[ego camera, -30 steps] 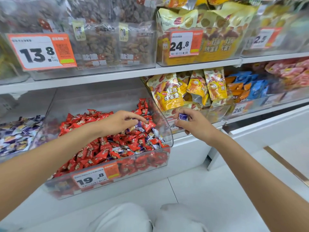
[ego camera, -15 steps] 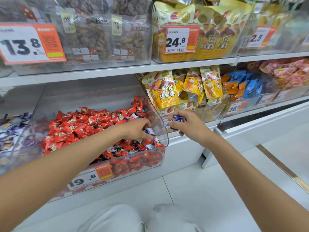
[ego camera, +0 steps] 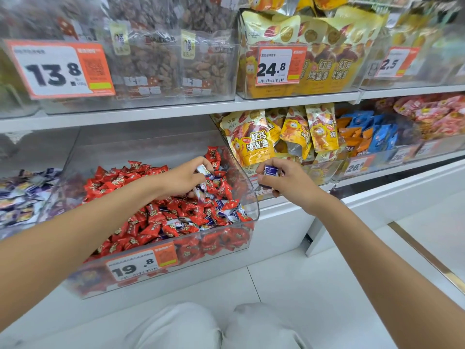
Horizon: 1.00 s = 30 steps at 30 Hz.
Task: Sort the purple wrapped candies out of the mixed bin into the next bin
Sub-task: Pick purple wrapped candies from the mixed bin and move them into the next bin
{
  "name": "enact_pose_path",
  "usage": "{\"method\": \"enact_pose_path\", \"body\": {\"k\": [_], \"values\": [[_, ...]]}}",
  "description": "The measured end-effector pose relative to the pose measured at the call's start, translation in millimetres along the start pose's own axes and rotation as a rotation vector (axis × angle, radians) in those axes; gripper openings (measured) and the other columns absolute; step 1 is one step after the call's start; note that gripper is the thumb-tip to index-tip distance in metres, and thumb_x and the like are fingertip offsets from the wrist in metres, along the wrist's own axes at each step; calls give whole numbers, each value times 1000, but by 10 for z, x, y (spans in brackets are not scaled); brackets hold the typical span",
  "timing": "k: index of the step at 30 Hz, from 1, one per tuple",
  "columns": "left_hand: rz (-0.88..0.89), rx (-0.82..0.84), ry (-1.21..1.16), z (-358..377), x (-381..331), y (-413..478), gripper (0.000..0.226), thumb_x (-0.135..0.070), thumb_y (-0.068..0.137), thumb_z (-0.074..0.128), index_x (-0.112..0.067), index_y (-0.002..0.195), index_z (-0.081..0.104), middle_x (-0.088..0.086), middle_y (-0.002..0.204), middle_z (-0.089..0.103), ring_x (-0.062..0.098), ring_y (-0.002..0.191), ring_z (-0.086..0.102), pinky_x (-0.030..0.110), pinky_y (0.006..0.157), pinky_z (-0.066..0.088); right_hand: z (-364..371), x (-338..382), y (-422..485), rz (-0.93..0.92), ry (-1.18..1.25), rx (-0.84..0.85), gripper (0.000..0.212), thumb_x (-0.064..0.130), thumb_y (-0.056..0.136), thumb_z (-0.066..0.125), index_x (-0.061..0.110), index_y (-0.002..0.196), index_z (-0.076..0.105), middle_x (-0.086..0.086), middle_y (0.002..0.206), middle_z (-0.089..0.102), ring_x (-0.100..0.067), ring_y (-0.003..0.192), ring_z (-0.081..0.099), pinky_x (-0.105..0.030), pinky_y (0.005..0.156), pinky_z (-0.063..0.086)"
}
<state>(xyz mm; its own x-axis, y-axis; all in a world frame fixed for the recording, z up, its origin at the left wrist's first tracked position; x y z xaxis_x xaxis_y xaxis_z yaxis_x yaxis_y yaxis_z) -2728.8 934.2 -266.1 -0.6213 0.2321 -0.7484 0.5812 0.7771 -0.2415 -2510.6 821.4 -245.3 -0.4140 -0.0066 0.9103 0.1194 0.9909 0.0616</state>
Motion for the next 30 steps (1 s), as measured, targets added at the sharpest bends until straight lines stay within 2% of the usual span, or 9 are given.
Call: {"method": "enact_pose_path", "body": {"k": [4,7,11,14,17,19,22,27,30], "values": [[-50,7,-244,74,-107,-81,25,-1,88,32,-15,93,52,-2,104,48,15,78,48,28,59,38,39,47,-17,3,-40,11,5,9,90,65,13,93,63,1,84,56,-5,64,53,-20,52,46],[-25,68,-370,267,-171,-85,13,-10,85,46,-17,79,54,-3,93,51,17,80,48,29,66,39,11,18,-51,29,-20,2,6,9,91,65,10,96,63,-1,86,56,-12,70,56,-20,51,45],[140,122,-5,417,-127,-43,23,-35,80,77,-18,82,61,-12,92,59,6,88,53,26,79,40,-24,-22,-123,52,6,-2,7,8,91,64,13,89,61,-4,87,57,-17,74,57,-19,50,45],[202,276,223,505,-106,-30,26,-34,79,78,-29,104,70,-22,116,55,1,112,49,28,104,34,-30,-47,-165,65,11,-4,8,7,91,64,15,88,61,-2,83,57,-18,75,57,-18,50,44],[192,360,384,544,-151,-30,40,-34,82,75,-24,120,67,-10,126,58,8,116,52,30,105,39,16,-60,-173,76,10,9,12,8,91,63,18,85,60,-2,83,57,-18,77,57,-19,51,44],[212,361,378,532,-160,5,31,-31,85,72,-21,115,70,-5,122,64,8,107,58,28,98,43,73,-64,-173,76,1,23,13,7,91,63,18,85,60,-1,81,56,-17,75,56,-21,52,44],[248,264,306,431,-149,-16,23,-30,87,70,-20,108,74,-16,106,66,-10,92,58,17,88,40,124,-38,-190,56,-40,40,15,6,90,62,19,84,60,0,80,56,-16,73,53,-22,52,44],[272,-21,228,-59,-105,-290,17,-27,85,73,-25,99,64,-11,117,60,9,109,54,29,94,39,65,153,-236,-16,-72,-41,9,3,89,63,11,91,61,1,83,55,-10,65,47,-14,53,41],[293,-160,305,-450,-11,-611,22,-22,82,76,-31,90,58,-12,107,61,14,107,55,35,94,42,153,380,-223,-81,-121,-56,14,0,87,64,14,87,61,0,82,55,-11,64,47,-19,55,41]]}}
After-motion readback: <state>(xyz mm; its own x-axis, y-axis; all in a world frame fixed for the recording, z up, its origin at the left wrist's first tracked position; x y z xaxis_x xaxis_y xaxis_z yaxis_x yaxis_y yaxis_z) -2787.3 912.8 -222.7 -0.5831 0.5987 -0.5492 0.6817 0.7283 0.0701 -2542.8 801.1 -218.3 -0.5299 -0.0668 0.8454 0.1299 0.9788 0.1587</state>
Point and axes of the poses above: each hand's wrist, its own y-axis towards the middle knuckle, its own z-axis out of the palm, x = y × z, the point moved 2 cm from there along y, towards the middle knuckle
